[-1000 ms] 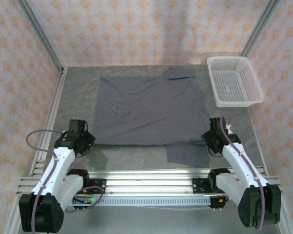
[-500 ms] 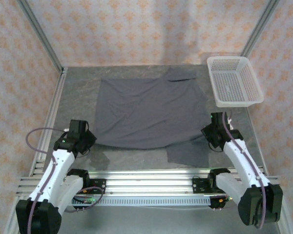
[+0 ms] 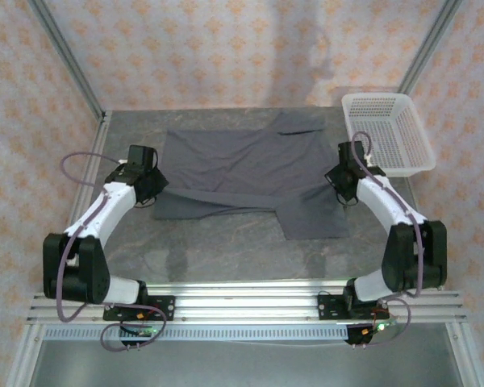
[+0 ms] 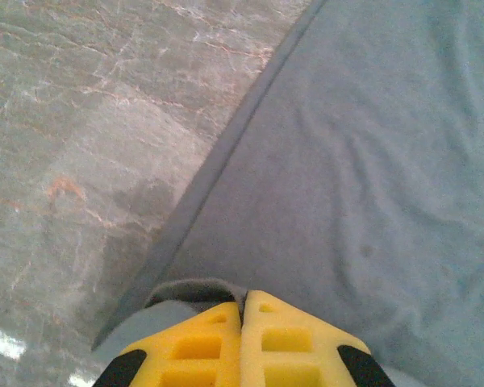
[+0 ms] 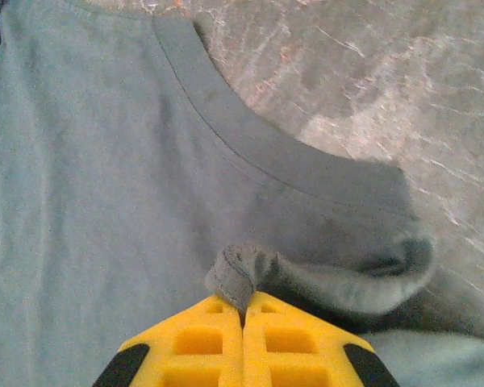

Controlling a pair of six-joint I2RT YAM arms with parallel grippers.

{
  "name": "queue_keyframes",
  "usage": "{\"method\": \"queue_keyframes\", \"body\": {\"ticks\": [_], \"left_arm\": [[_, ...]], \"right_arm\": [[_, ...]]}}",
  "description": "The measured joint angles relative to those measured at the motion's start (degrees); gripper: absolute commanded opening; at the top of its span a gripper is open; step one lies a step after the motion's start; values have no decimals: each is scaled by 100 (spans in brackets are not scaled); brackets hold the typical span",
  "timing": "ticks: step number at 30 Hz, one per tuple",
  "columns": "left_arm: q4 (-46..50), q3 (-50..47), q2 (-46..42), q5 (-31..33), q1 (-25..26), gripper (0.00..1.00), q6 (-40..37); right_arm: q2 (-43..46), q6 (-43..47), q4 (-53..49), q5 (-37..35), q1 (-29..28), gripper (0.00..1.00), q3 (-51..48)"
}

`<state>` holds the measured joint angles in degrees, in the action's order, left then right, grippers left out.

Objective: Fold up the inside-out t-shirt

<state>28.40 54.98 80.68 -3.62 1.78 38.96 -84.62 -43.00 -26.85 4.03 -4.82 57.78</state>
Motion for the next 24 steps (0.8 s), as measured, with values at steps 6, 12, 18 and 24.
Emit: {"method": "queue_keyframes", "body": {"ticks": [6,12,18,24], "left_arm": [[-260,197,610,136,-136,0,-2],[-492,509,1145,131,-382,0,20],[-656,894,1749,-52,-393,0,13],[-846,992,2033,-345,-404,0,-11]], "right_arm": [[-514,63,103,-2,39,0,417],[-935,107,208,0,166,0,721],[-1558,129,271,26,177,0,1034],[-1985,131,227,-9,177,15,1261]]}}
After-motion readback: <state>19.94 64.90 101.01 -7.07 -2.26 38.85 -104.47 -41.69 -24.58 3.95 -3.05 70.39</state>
